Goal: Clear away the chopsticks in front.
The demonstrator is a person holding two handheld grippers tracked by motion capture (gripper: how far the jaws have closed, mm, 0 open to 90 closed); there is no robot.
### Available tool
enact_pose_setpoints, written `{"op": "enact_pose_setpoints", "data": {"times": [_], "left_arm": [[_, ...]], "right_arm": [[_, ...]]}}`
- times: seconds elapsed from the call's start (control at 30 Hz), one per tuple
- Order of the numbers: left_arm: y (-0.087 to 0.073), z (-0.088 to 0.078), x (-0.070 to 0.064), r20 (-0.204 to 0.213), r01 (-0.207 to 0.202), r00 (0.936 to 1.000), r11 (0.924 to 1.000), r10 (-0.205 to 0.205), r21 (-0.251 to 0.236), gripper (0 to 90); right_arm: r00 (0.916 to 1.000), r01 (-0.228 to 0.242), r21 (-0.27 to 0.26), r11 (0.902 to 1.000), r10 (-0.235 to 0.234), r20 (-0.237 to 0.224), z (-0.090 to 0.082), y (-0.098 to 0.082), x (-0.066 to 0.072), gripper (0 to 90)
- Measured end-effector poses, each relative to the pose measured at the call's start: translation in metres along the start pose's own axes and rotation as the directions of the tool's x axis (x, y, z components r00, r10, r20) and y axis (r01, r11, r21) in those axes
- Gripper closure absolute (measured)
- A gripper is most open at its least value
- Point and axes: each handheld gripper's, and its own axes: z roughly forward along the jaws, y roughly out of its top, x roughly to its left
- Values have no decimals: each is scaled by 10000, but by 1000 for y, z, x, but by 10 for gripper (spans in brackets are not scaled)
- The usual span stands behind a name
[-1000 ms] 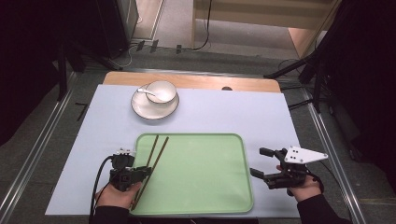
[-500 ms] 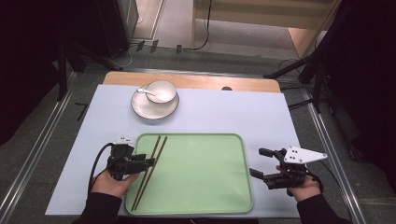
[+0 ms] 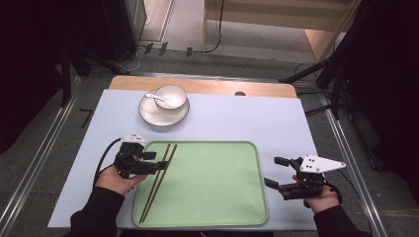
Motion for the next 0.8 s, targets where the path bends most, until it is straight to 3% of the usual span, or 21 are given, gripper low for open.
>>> {"op": "enact_pose_setpoints", "data": {"times": [0.27,0.33,0.43,0.57,0.8], "left_arm": [[1,-9,15,83,-355,9993,9991,357,-244,340],[0,-15,19,26,-641,9979,9975,642,-304,340],[-4,-24,23,-21,-726,9974,9958,725,-561,333],[-7,-31,27,-4,-687,9976,9962,688,-529,327],[-17,-44,28,-200,-1010,9948,9930,1000,-611,310]], "right_arm": [[10000,-11,19,10000,11,26,0,0,-1,174],[10000,-25,6,10000,25,27,0,-1,-1,174],[10000,-68,-67,10000,68,32,-1,-1,-1,174],[9999,-88,-107,9999,89,48,-2,-1,-1,174],[10000,-89,-129,9999,90,40,-2,-1,-2,174]]}}
